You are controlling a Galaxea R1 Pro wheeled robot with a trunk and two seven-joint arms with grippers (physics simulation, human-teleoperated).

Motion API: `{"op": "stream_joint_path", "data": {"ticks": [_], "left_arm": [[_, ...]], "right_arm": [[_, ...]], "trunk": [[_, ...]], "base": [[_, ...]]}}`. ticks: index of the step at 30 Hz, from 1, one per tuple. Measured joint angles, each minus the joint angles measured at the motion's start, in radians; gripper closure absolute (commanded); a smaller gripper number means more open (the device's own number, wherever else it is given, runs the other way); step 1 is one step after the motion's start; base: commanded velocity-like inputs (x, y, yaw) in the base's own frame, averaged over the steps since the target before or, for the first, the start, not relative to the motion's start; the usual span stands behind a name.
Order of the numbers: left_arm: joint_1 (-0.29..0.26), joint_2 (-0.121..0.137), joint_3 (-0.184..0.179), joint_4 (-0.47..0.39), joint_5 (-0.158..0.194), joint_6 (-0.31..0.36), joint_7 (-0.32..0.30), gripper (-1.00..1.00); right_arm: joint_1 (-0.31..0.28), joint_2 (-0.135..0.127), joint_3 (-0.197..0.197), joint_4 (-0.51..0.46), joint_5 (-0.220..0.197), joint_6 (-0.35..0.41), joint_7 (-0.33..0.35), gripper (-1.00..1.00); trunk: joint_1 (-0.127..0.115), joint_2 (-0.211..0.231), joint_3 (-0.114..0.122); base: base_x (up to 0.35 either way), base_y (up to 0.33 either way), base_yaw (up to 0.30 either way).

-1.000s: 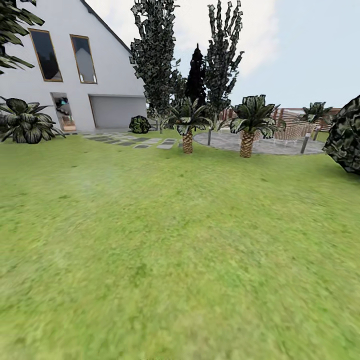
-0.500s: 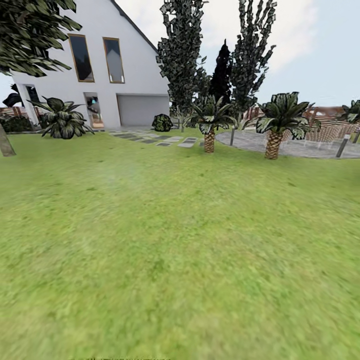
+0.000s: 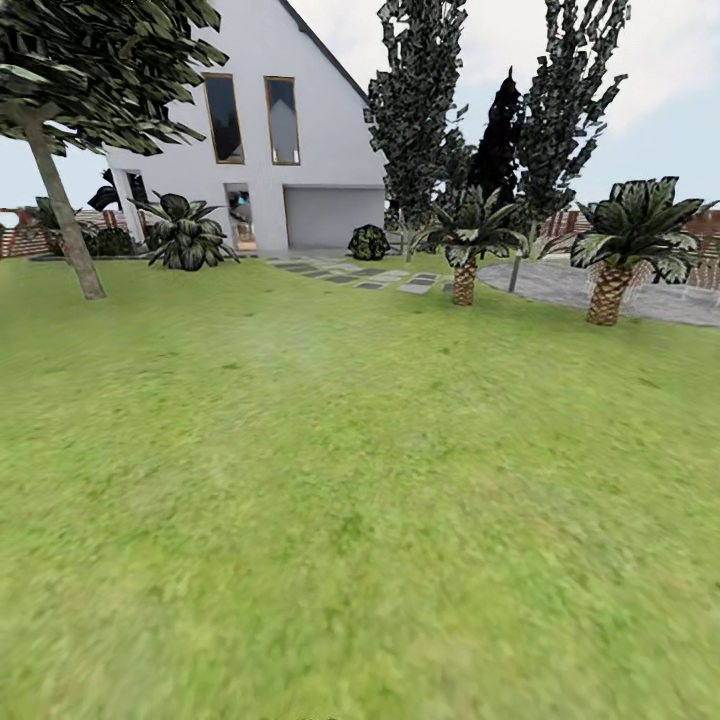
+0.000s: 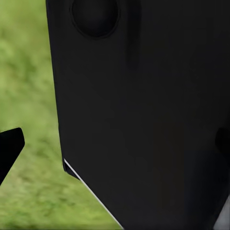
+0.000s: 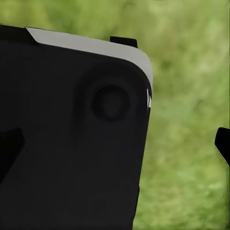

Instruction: Take the three Easter eggs out of the wicker basket on the lawn in the garden, then place them on the lawn next to a single tree (choose any tree) so that all three eggs are next to the same tree and none are left in the basket.

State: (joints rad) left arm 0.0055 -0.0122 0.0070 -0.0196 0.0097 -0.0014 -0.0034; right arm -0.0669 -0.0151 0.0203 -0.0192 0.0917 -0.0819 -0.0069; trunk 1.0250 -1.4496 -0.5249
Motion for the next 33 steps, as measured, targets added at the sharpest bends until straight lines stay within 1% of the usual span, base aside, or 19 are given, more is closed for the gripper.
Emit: {"op": "stream_joint_path", "data": {"ticks": [33], "left_arm": [[0.0, 0.0, 0.0, 0.0, 0.0, 0.0, 0.0, -1.0]], "right_arm": [[0.0, 0.0, 0.0, 0.0, 0.0, 0.0, 0.0, -1.0]], "trunk": [[0.0, 0.0, -0.019]], "base": [[0.0, 0.0, 0.291]]}}
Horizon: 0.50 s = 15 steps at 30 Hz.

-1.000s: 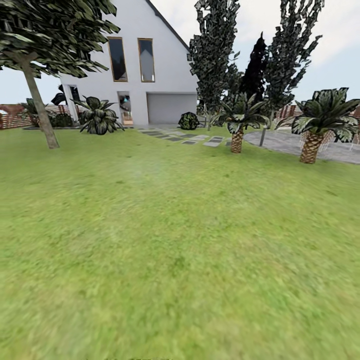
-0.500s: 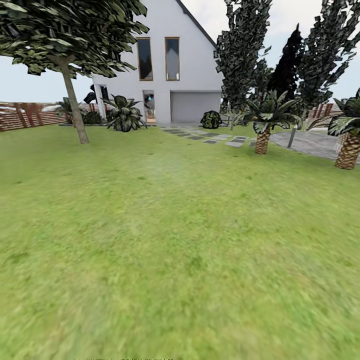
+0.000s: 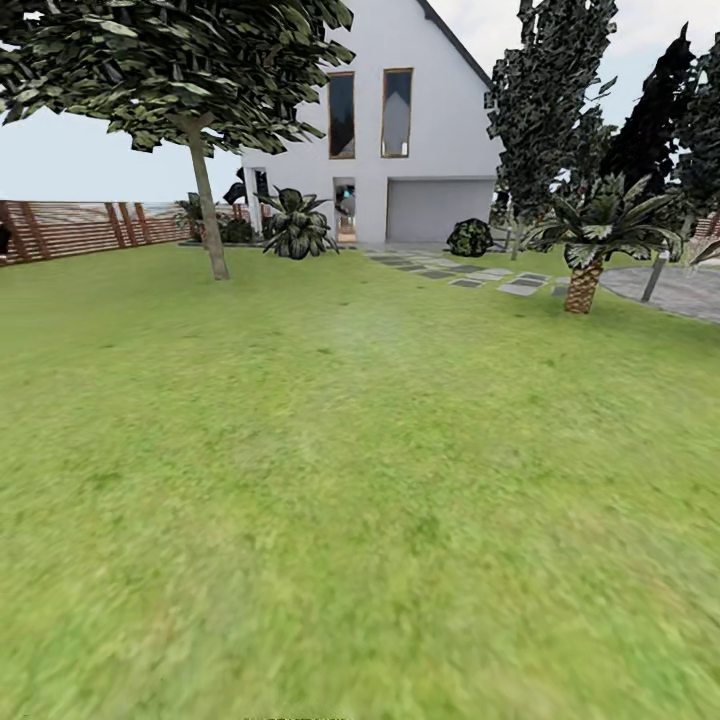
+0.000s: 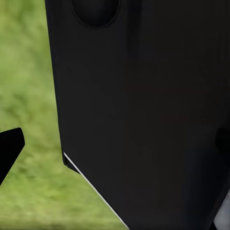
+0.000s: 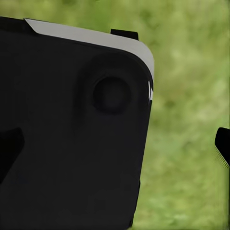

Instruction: Take the three Easter eggs out of the wicker basket on the lawn in the garden, then place them on the lawn next to a single tree (choose any tree) so that all three eggs are next to the same tree and none are left in the basket.

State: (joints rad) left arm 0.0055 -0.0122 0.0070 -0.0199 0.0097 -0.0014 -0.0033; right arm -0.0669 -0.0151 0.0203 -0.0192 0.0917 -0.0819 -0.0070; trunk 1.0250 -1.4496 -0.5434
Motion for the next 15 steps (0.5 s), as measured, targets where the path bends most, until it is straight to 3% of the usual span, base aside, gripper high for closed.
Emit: {"op": "stream_joint_path", "data": {"ticks": [15], "left_arm": [[0.0, 0.0, 0.0, 0.0, 0.0, 0.0, 0.0, -1.0]], "right_arm": [[0.0, 0.0, 0.0, 0.0, 0.0, 0.0, 0.0, -1.0]], "trunk": [[0.0, 0.0, -0.008]], "base": [[0.0, 0.0, 0.291]]}}
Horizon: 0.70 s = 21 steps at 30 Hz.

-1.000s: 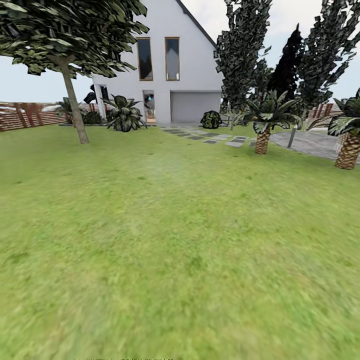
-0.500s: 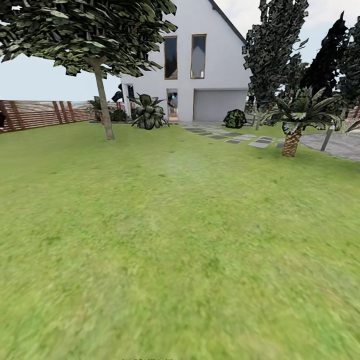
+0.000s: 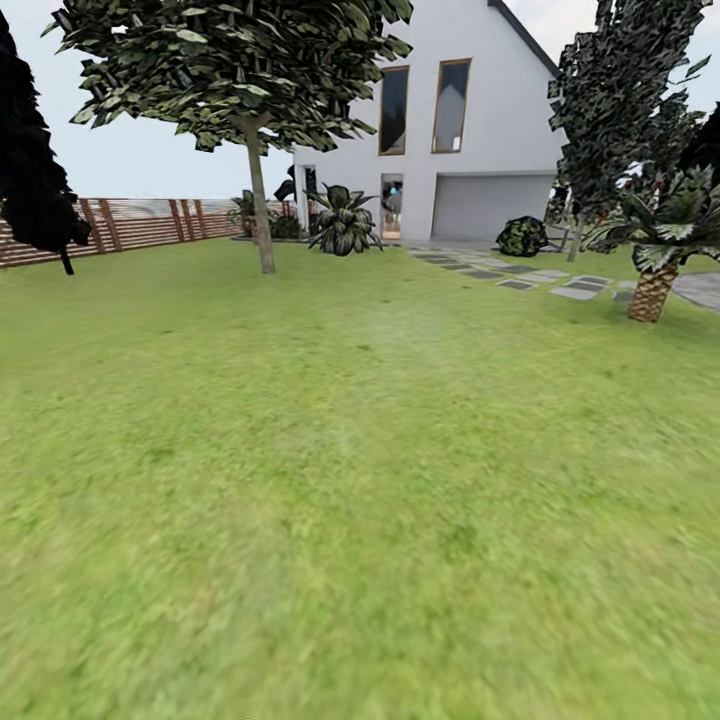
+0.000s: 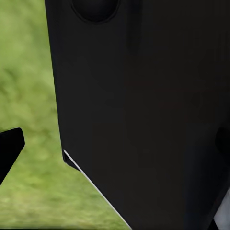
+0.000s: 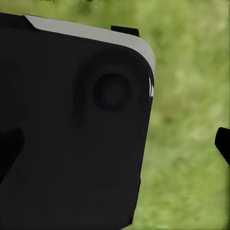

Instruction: Take the three Easter eggs out of the wicker basket on the lawn in the garden, then place them on the lawn next to a single tree (choose any tree) so that all three eggs are next to the same tree and none are left in the basket.

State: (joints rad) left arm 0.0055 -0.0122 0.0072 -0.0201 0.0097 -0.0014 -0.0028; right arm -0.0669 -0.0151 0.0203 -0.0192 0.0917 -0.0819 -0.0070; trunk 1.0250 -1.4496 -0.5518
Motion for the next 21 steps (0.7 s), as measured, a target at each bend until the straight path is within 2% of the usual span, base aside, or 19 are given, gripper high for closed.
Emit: {"op": "stream_joint_path", "data": {"ticks": [21], "left_arm": [[0.0, 0.0, 0.0, 0.0, 0.0, 0.0, 0.0, -1.0]], "right_arm": [[0.0, 0.0, 0.0, 0.0, 0.0, 0.0, 0.0, -1.0]], "trunk": [[0.0, 0.0, -0.012]], "base": [[0.0, 0.0, 0.291]]}}
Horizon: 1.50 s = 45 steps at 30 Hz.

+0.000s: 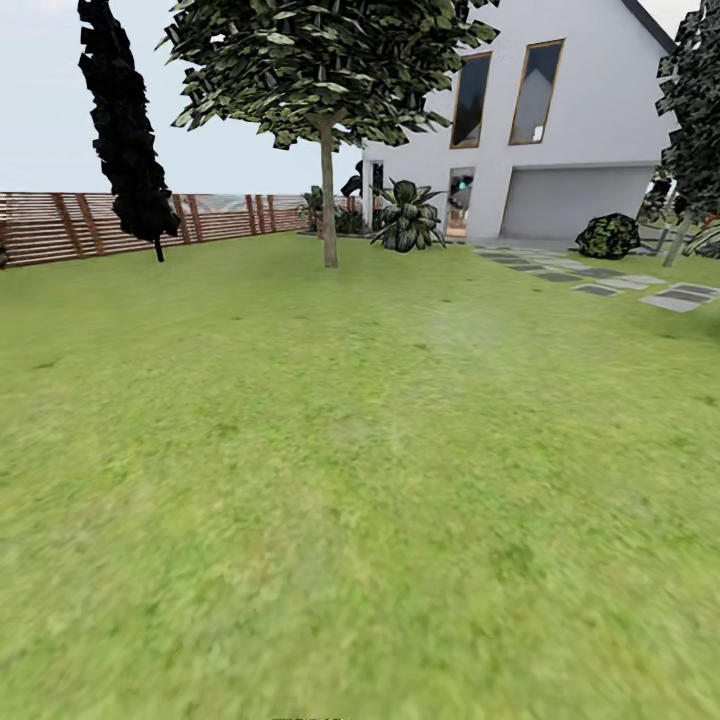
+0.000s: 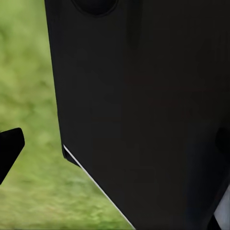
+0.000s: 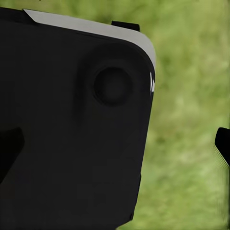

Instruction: Take the three Easter eggs out of the wicker basket on the lawn in the garden, then place them on the lawn next to a single tree (choose any tree) so that all three eggs are next to the same tree and none are left in the basket.

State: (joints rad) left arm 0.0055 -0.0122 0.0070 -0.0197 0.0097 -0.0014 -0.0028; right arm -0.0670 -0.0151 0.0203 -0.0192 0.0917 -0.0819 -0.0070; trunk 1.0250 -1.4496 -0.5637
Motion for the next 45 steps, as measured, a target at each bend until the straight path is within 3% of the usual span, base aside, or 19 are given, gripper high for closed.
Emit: {"op": "stream_joint_path", "data": {"ticks": [45], "left_arm": [[0.0, 0.0, 0.0, 0.0, 0.0, 0.0, 0.0, -1.0]], "right_arm": [[0.0, 0.0, 0.0, 0.0, 0.0, 0.0, 0.0, -1.0]], "trunk": [[0.0, 0.0, -0.025]], "base": [[0.0, 0.0, 0.29]]}}
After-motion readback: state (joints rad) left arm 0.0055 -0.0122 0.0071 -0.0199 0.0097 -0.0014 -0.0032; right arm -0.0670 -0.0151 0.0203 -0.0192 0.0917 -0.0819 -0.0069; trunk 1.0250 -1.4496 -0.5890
